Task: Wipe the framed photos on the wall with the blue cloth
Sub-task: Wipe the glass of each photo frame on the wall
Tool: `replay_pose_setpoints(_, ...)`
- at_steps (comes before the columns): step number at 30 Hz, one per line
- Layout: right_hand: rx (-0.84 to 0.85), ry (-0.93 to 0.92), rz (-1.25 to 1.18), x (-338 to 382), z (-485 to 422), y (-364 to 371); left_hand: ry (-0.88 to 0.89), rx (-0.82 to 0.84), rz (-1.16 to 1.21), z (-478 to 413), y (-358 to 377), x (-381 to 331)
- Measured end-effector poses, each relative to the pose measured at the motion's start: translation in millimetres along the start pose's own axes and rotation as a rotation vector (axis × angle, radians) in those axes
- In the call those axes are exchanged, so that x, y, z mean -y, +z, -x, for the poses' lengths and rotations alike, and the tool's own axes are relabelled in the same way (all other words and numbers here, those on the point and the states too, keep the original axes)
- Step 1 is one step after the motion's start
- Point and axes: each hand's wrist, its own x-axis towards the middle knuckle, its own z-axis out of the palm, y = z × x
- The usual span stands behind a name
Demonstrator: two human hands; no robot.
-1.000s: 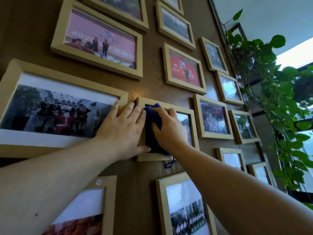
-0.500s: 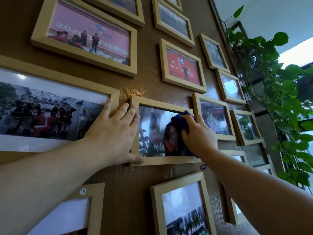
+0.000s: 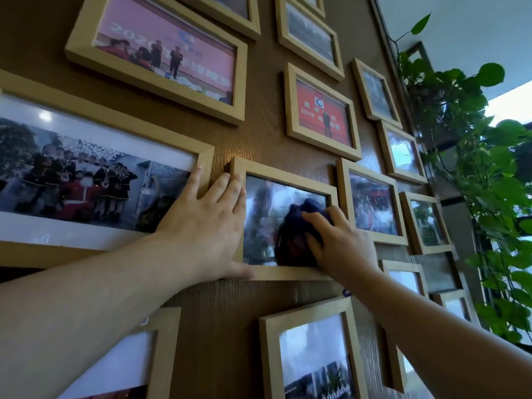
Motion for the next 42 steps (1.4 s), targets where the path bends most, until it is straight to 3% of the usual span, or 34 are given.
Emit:
replay_pose_setpoints(5,0.038,0.121,0.017,-9.9,9.7,0.4,-0.009,-0.007,0.000,-0.7,2.6,-1.6)
replay_pose_setpoints(11,0.022,-0.352,-0.090,55.3,8.0,-18.3,-0.041,-0.008,0.017,-3.7,4.8,-7.3)
replay_pose_setpoints(13,0.018,-0.409,-0.100,61.5,8.3,-20.2,-0.054,-0.025,0.012,-3.4,4.8,-9.2)
replay_pose_setpoints(33,0.227,-0.300,0.157,-52.9,38.7,-30.0,-0.047,0.069,-0.109,-4.4,-7.7,-10.7)
replay_pose_setpoints(42,0.041,-0.295,-0.103,-21.2,7.5,-41.2,-0.027,0.014,-0.008,26.0,-39.4,-1.7)
